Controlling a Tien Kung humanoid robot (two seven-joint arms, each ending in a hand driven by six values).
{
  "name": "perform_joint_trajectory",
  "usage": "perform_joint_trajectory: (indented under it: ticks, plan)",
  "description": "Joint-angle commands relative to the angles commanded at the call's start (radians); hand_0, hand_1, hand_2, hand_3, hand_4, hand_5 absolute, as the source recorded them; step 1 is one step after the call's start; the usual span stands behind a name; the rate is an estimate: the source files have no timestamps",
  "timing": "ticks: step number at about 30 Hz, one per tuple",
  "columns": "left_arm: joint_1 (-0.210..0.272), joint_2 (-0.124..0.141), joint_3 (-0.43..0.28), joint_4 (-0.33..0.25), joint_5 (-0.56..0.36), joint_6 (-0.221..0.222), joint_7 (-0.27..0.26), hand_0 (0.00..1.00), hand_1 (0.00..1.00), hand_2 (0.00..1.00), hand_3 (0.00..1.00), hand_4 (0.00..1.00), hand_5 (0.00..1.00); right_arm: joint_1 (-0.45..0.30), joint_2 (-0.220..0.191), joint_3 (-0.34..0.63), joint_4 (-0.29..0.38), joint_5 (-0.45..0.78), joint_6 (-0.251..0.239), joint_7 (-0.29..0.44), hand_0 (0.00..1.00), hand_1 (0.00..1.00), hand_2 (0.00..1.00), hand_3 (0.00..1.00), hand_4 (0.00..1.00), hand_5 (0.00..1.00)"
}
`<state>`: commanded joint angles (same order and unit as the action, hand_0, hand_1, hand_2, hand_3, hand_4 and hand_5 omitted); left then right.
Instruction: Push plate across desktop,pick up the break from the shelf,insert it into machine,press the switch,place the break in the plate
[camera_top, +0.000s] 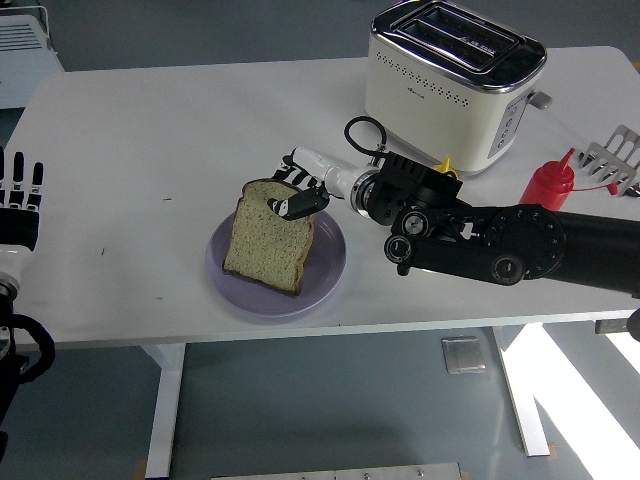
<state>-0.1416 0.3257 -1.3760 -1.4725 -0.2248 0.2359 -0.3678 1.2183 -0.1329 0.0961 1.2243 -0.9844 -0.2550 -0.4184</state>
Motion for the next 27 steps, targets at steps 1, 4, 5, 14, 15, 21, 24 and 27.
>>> perform_joint_trajectory:
  ticks: [1, 4, 5, 14, 15, 21, 24, 27]
  plan:
    - [0.000, 0.000, 0.000, 0.000, 0.000, 0.000, 0.000, 0.810, 0.713, 0.673, 0.649, 0.662, 0.998, 0.000, 0.000, -0.001, 0.000, -0.006, 0.005, 0.000, 0.798, 0.817, 0.834, 0.789, 0.726, 0.302]
    - [-0.001, 0.000, 0.001, -0.001, -0.001, 0.000, 0.000, 0.810, 0.713, 0.673, 0.649, 0.662, 0.998, 0.000, -0.001, -0.004, -0.001, -0.022, 0.021, 0.001, 0.798, 0.817, 0.834, 0.789, 0.726, 0.302]
    - [-0.001, 0.000, 0.001, -0.001, -0.001, 0.000, 0.000, 0.810, 0.713, 0.673, 0.649, 0.662, 0.998, 0.000, -0.001, -0.005, -0.002, -0.028, 0.026, 0.002, 0.798, 0.817, 0.834, 0.789, 0.726, 0.302]
    - [-0.003, 0.001, 0.001, -0.001, -0.001, 0.003, -0.003, 0.810, 0.711, 0.671, 0.645, 0.658, 0.998, 0.003, -0.003, -0.011, -0.009, -0.076, 0.052, 0.013, 0.836, 0.837, 0.862, 0.810, 0.818, 0.420]
    - [-0.003, 0.001, 0.001, -0.001, -0.001, 0.003, -0.003, 0.810, 0.711, 0.671, 0.645, 0.658, 0.998, 0.003, -0.003, -0.012, -0.011, -0.081, 0.053, 0.014, 0.836, 0.837, 0.862, 0.810, 0.818, 0.420]
    - [-0.004, 0.002, 0.000, 0.000, 0.000, 0.007, -0.006, 0.809, 0.708, 0.666, 0.643, 0.654, 0.998, 0.003, -0.003, -0.018, -0.023, -0.126, 0.049, 0.027, 0.842, 0.841, 0.866, 0.814, 0.822, 0.446]
    - [-0.004, 0.003, -0.001, 0.000, 0.001, 0.010, -0.008, 0.809, 0.708, 0.666, 0.643, 0.654, 0.998, 0.004, -0.002, -0.025, -0.028, -0.172, 0.051, 0.035, 0.842, 0.841, 0.866, 0.814, 0.822, 0.446]
    - [-0.005, 0.003, -0.001, 0.000, 0.001, 0.012, -0.009, 0.809, 0.706, 0.663, 0.641, 0.651, 0.998, 0.004, 0.001, -0.031, -0.035, -0.219, 0.054, 0.045, 0.846, 0.842, 0.868, 0.817, 0.826, 0.458]
